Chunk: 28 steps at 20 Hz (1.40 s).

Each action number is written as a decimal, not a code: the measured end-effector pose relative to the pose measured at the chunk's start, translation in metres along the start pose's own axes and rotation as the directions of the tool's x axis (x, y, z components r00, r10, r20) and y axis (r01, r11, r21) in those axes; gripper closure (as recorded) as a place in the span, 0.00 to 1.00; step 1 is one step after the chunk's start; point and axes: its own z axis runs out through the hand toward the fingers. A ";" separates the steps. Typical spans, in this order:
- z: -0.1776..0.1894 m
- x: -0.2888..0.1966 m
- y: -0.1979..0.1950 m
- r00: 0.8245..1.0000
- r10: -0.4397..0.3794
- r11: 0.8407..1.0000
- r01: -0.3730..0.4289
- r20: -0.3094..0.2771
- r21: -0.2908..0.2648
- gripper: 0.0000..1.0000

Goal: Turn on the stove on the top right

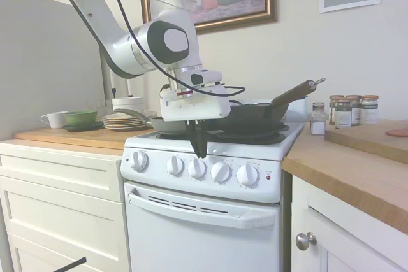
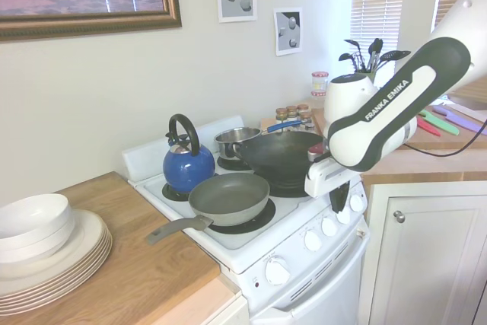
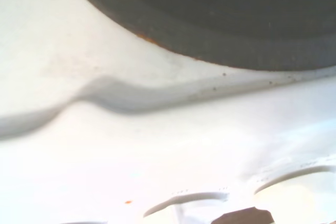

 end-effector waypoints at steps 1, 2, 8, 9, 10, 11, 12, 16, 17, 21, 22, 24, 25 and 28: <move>-0.002 -0.001 0.001 1.000 -0.001 1.000 0.001 0.000 0.002 1.00; -0.004 -0.003 0.001 1.000 -0.002 1.000 0.002 0.000 0.003 1.00; -0.019 -0.013 0.010 1.000 -0.008 1.000 0.008 -0.006 0.013 1.00; -0.020 -0.015 0.012 1.000 -0.010 1.000 0.010 -0.007 0.015 0.00; -0.022 -0.017 0.013 1.000 -0.010 1.000 0.010 -0.007 0.016 0.00; -0.024 -0.019 0.013 1.000 -0.010 1.000 0.010 -0.007 0.016 0.00; -0.025 -0.020 0.014 1.000 -0.010 1.000 0.010 -0.006 0.015 0.00; -0.027 -0.022 0.016 1.000 -0.008 1.000 0.008 -0.006 0.011 0.00; -0.026 -0.022 0.016 1.000 -0.007 1.000 0.007 -0.005 0.010 0.00; -0.025 -0.020 0.019 1.000 0.000 1.000 0.000 -0.005 0.007 0.00; -0.025 -0.019 0.020 1.000 0.002 1.000 -0.002 -0.005 0.007 0.00; -0.025 -0.019 0.020 1.000 0.003 1.000 -0.003 -0.005 0.007 0.00; -0.025 -0.019 0.020 1.000 0.002 1.000 -0.002 -0.005 0.007 0.00; -0.025 -0.020 0.020 1.000 0.002 1.000 -0.002 -0.004 0.007 0.00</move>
